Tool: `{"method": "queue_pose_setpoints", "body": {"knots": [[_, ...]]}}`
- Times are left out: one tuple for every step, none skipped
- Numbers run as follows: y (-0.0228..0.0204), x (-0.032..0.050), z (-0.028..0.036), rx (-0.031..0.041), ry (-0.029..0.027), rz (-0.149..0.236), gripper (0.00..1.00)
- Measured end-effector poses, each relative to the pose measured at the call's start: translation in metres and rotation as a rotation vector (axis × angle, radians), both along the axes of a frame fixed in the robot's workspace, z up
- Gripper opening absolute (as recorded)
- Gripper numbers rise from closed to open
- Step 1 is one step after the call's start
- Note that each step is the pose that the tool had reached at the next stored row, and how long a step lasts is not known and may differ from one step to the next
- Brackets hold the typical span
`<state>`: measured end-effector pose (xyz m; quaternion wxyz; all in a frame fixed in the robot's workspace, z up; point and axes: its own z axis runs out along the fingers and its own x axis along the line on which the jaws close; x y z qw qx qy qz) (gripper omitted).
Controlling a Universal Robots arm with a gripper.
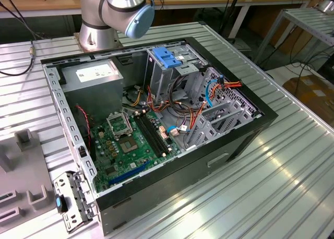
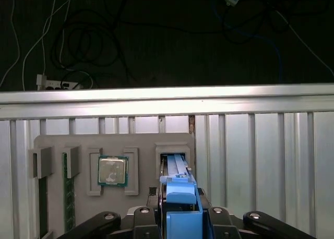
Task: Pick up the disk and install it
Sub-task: 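Pick up the disk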
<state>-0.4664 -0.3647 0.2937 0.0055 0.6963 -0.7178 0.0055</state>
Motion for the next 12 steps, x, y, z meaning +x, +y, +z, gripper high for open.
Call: {"method": "queue_pose_setpoints", "body": {"knots": [[0.0000,0.0000,0.0000,0.0000,0.0000,0.000,0.37],[0.0000,0.0000,0.0000,0.0000,0.0000,0.000,0.37],[0.0000,0.0000,0.0000,0.0000,0.0001,0.000,0.37],[0.0000,0.0000,0.0000,0.0001,0.0000,0.000,0.37],[0.0000,0.0000,0.0000,0.0000,0.0000,-0.001,0.37],[0.0000,0.0000,0.0000,0.0000,0.0000,-0.001,0.37],[0.0000,0.0000,0.0000,0.0000,0.0000,-0.001,0.37],[0.0000,0.0000,0.0001,0.0001,-0.0002,-0.001,0.37],[0.0000,0.0000,0.0005,0.0001,-0.0002,-0.001,0.37],[0.0000,0.0000,0.0010,0.0001,-0.0001,-0.001,0.37],[0.0000,0.0000,0.0018,0.0001,0.0000,-0.001,0.37],[0.0000,0.0000,0.0028,0.0003,-0.0001,-0.001,0.37]]}}
